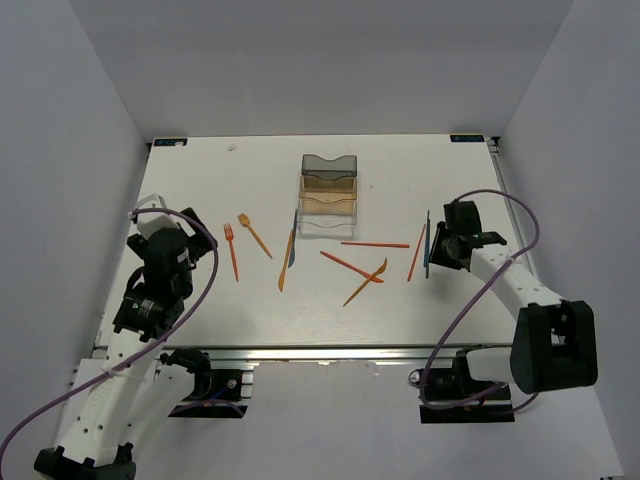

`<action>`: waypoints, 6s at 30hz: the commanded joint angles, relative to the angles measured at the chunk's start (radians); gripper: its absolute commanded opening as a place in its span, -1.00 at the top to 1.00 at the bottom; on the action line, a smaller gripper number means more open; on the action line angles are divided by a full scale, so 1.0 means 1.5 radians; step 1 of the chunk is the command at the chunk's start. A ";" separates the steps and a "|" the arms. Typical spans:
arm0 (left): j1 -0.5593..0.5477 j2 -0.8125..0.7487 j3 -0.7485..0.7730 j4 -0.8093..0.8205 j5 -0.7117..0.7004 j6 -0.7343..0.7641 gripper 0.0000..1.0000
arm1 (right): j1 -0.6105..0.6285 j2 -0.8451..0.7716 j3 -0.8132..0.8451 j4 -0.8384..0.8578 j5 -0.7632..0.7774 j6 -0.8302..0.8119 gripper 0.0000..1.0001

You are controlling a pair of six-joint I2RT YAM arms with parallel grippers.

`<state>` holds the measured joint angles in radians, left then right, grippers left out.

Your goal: Sort the eating utensils into containers

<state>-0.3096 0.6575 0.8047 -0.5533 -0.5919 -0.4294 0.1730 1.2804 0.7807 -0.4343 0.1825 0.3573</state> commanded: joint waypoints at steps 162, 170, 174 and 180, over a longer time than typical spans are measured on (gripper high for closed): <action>-0.121 1.092 0.653 0.599 0.504 0.738 -0.06 | 0.340 -0.366 0.008 0.034 0.044 0.081 -0.79; -0.122 0.950 0.663 0.594 0.242 0.467 -0.96 | 0.287 -0.146 0.077 0.030 0.100 0.082 -0.79; -0.121 0.878 0.758 0.312 0.101 0.268 -0.96 | 0.177 -0.008 0.110 0.050 0.089 0.076 -0.65; -0.121 0.698 0.603 0.141 0.072 0.094 -0.96 | 0.097 0.107 0.145 0.041 0.097 0.048 0.05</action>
<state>-0.4904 1.8465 1.8412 -0.1143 -0.4099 -0.0692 0.3534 1.4166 0.9436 -0.3843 0.3046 0.4538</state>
